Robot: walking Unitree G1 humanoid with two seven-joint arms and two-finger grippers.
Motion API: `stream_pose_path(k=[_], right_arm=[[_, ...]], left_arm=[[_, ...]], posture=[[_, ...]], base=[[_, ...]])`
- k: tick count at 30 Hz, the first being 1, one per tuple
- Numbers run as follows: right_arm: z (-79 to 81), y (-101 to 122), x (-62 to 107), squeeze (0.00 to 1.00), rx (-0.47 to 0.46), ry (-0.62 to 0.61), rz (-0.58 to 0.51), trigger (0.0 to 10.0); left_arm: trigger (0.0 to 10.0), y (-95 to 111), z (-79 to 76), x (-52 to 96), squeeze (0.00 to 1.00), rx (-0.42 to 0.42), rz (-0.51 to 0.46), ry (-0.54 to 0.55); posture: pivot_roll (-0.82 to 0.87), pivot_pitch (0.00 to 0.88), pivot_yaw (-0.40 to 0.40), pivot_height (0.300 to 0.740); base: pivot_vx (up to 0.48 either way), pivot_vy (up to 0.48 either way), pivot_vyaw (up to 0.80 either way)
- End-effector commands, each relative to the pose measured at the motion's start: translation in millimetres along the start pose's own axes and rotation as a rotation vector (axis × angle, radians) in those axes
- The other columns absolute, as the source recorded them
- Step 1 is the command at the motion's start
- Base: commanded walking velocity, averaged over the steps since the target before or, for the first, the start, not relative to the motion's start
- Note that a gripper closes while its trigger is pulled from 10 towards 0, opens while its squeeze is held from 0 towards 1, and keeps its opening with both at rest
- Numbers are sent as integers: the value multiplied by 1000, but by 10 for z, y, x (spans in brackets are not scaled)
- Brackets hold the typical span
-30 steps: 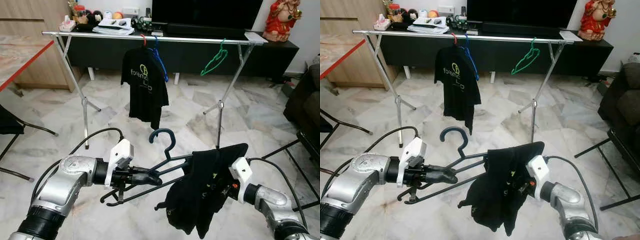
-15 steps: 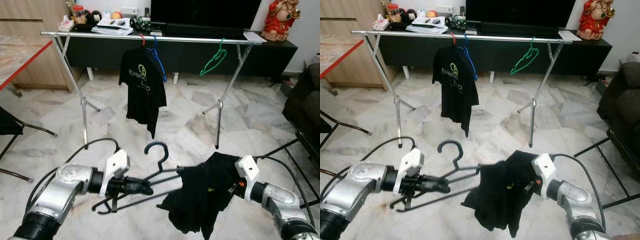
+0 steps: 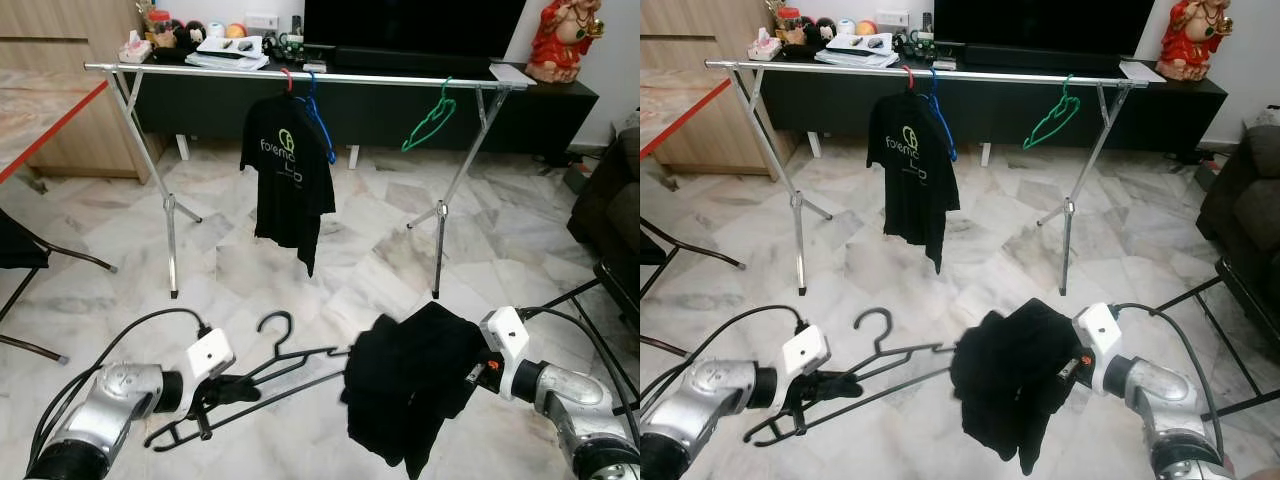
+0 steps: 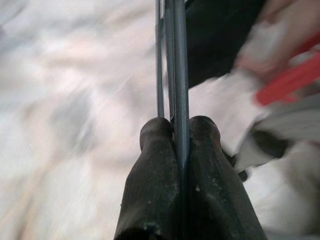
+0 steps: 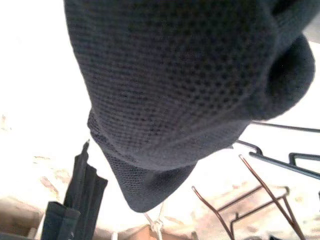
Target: Hang hanger
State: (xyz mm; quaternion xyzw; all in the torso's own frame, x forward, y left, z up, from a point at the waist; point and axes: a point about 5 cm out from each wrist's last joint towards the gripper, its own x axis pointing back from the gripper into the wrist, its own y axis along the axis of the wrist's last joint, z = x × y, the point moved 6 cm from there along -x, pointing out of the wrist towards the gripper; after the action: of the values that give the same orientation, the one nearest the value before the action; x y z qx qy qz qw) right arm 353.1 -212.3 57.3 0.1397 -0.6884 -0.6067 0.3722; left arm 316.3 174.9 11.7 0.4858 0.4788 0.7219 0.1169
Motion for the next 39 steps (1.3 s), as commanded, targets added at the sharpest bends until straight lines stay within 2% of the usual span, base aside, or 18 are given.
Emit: stream_pose_path(k=[1, 2, 3, 4, 5, 6, 8, 11, 13, 18, 20, 22, 30, 31, 33, 34, 35, 39], right_arm=[[-75, 17, 77, 0, 23, -26, 8, 0], [-89, -10, 93, 0, 28, -36, 23, 0], [-115, -69, 113, 0, 39, -61, 56, 0], [-115, -69, 113, 0, 39, -61, 56, 0], [-160, -146, 130, 0, 49, -108, 98, 0], [-182, -183, 139, 0, 49, -133, 118, 0], [-237, -262, 164, 0, 39, -193, 153, 0], [-247, -275, 169, 0, 38, -204, 158, 0], [-249, -353, 221, 0, 21, -218, 172, 0], [-254, -444, 284, 0, 4, -236, 192, 0], [-282, -516, 306, 0, -30, -292, 202, 0], [-312, -600, 251, 0, -129, -436, 162, 0], [-312, -600, 251, 0, -129, -436, 162, 0], [-327, -608, 198, 0, -209, -532, 107, 0], [-365, -653, 226, 0, -472, -894, -119, 0], [-365, -653, 226, 0, -472, -894, -119, 0], [-355, -663, 282, 0, -513, -999, -175, 0], [-185, -461, 262, 0, -373, -1021, -265, 0]], left_arm=[[0, -120, 25, 1, 0, -3, 43, 37], [157, -235, 69, 9, 0, 4, 88, 89], [3961, -415, 129, 30, 0, 26, 150, 172], [3961, -415, 129, 30, 0, 26, 150, 172], [9569, -634, 158, 63, 0, 75, 215, 257], [10000, -759, 147, 82, 0, 77, 262, 290], [10000, -1041, 57, 135, 0, 71, 371, 325], [10000, -1086, 37, 145, 0, 73, 387, 328], [10000, -1255, 17, 213, 0, 137, 421, 409], [10000, -1397, 2, 289, 0, 202, 445, 491], [10000, -1502, -34, 338, 0, 227, 474, 538], [10000, -1675, -160, 381, 0, 281, 515, 597], [10000, -1675, -160, 381, 0, 281, 515, 597], [10000, -1733, -236, 373, 0, 328, 518, 615], [10000, -1860, -435, 350, 0, 521, 484, 699], [10000, -1860, -435, 350, 0, 521, 484, 699], [10000, -1896, -484, 354, 0, 571, 477, 728], [10000, -1924, -523, 361, 0, 609, 465, 760]], posture=[[-24, 84, -45, 740], [-24, 85, -46, 740], [-23, 85, -46, 740], [-23, 85, -46, 740], [-25, 86, -47, 740], [-25, 86, -47, 740], [-26, 85, -47, 740], [-26, 85, -47, 740], [-18, 91, -50, 740], [-27, 92, -47, 740], [-44, 89, -44, 740], [-54, 82, -40, 740], [-54, 82, -40, 740], [-52, 82, -41, 740], [-84, 63, -17, 740], [-84, 63, -17, 740], [-88, 58, -15, 740], [-102, 48, -12, 740]], base=[[0, 0, 0], [0, 0, 0], [0, 0, 0], [0, 0, 0], [0, 0, 0], [0, 0, 0], [0, 0, 0], [0, 0, 0], [0, 0, 0], [0, 0, 0], [0, 0, 0], [0, 0, 0], [0, 0, 0], [0, 0, 0], [0, 0, 0], [0, 0, 0], [0, 0, 0], [0, 0, 0]])
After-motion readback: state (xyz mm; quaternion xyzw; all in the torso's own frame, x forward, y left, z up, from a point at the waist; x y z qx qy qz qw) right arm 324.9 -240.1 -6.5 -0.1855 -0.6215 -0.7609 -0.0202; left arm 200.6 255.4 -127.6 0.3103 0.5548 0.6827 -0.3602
